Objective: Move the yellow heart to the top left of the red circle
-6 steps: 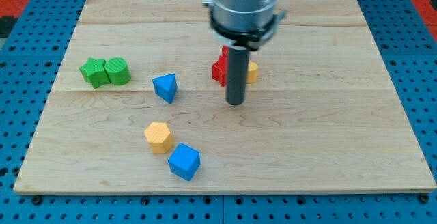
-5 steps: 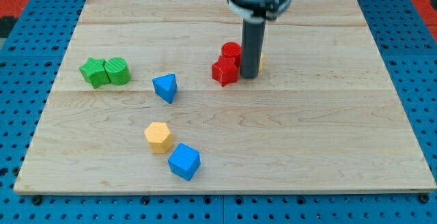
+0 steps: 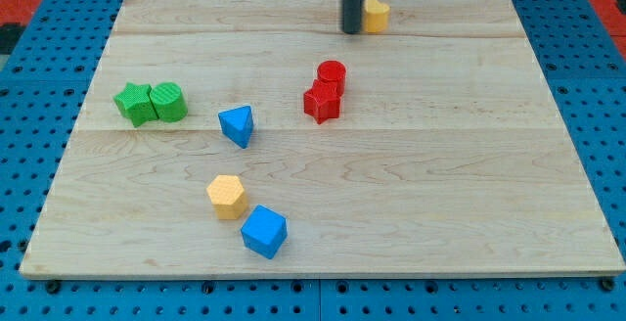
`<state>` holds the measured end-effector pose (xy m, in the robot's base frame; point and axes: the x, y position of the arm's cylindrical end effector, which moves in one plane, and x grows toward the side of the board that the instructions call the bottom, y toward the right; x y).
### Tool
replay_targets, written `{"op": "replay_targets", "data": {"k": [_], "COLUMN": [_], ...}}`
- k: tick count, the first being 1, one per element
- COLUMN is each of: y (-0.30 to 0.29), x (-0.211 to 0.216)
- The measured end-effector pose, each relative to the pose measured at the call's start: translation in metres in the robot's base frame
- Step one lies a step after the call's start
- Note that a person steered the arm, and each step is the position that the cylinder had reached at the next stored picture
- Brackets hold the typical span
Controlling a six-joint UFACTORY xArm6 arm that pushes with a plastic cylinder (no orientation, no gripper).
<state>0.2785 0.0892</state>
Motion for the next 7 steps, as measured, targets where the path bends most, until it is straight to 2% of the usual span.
{"op": "replay_targets", "data": {"k": [1,2,4,5,7], "y": [0.047,0.004,-0.061,-0.007,-0.006], "x": [-0.009,-0.049,-0.026,-0.026,-0.026]}}
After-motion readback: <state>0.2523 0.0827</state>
